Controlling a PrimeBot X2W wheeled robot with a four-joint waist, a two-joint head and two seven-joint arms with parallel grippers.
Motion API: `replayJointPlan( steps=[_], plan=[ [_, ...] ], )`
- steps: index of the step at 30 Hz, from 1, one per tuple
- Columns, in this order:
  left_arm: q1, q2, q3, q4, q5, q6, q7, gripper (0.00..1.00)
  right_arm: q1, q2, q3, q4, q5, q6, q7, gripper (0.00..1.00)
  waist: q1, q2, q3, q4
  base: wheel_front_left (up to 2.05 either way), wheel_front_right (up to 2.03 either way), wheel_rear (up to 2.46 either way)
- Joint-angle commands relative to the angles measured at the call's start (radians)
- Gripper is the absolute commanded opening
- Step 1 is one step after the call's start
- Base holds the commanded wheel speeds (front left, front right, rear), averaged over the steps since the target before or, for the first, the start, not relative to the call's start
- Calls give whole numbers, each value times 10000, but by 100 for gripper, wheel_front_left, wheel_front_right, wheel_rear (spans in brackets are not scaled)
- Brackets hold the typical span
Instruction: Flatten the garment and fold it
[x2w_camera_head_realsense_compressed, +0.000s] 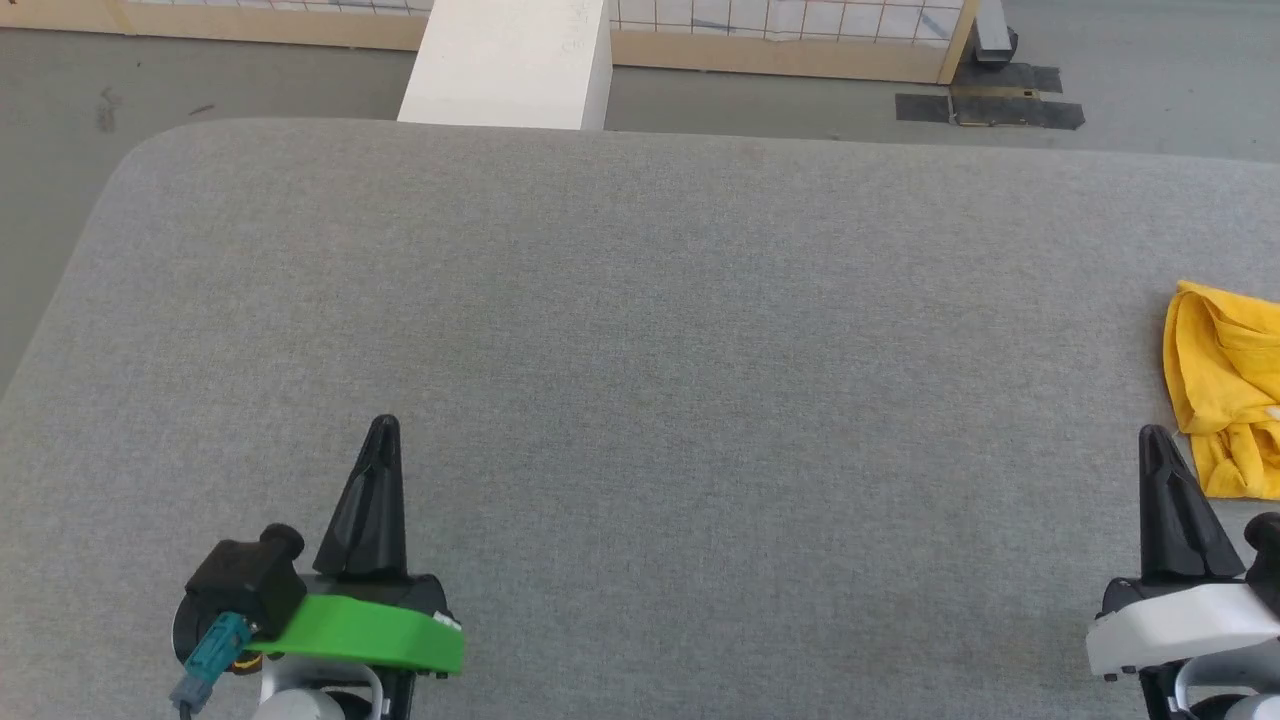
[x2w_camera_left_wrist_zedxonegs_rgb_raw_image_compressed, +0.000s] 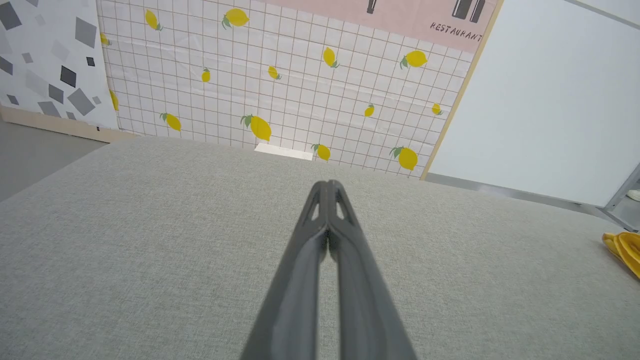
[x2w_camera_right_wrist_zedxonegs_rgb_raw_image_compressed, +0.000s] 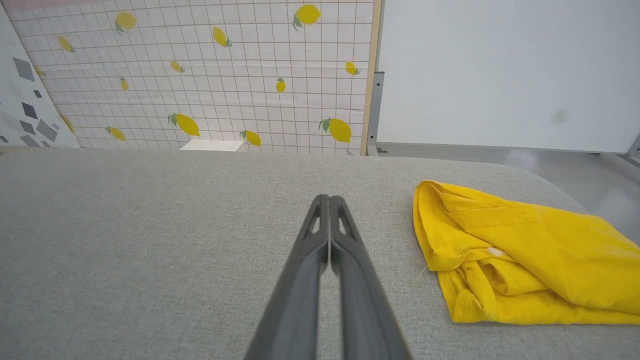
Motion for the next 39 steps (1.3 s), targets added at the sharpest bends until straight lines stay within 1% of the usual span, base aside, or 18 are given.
replayJointPlan(
  steps=[1, 39],
  plan=[
    [1, -30, 37, 15, 131, 13, 48, 0, -18, 0, 60, 16, -25, -1, 45, 0, 1, -1, -20, -8, 0, 0, 0],
    [-1, -254, 372, 127, 1159, 114, 836, 0, -156, 2, 708, 151, -214, -6, 393, 0, 1, -1, -498, -163, 0, 0, 0]
  ],
)
